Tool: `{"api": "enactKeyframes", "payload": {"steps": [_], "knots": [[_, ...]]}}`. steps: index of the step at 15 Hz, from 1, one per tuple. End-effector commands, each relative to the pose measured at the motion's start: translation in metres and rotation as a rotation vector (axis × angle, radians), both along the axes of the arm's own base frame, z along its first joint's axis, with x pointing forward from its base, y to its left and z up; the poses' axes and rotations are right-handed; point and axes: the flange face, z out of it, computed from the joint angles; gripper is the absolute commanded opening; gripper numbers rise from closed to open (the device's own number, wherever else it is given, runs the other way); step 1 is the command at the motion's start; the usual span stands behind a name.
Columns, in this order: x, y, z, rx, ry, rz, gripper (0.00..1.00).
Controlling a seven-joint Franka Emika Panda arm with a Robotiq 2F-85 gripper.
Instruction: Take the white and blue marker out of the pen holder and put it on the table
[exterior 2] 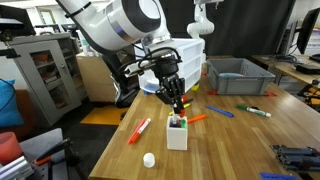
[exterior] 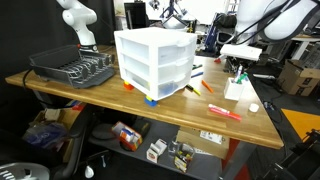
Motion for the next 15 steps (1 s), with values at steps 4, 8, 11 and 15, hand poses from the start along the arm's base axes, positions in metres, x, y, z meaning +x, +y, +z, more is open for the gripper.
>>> {"api": "enactKeyframes", "payload": {"steps": [4, 8, 11, 15], "knots": [[-0.005, -0.009, 0.028, 0.034, -0.052, -0.042, 0.05], [-0.02, -0.013, 0.013, 0.064, -0.011, -0.076, 0.05], [-0.027, -0.011, 0.012, 0.083, 0.0, -0.078, 0.05], [-0.034, -0.009, 0.02, 0.171, 0.006, -0.075, 0.05]]}}
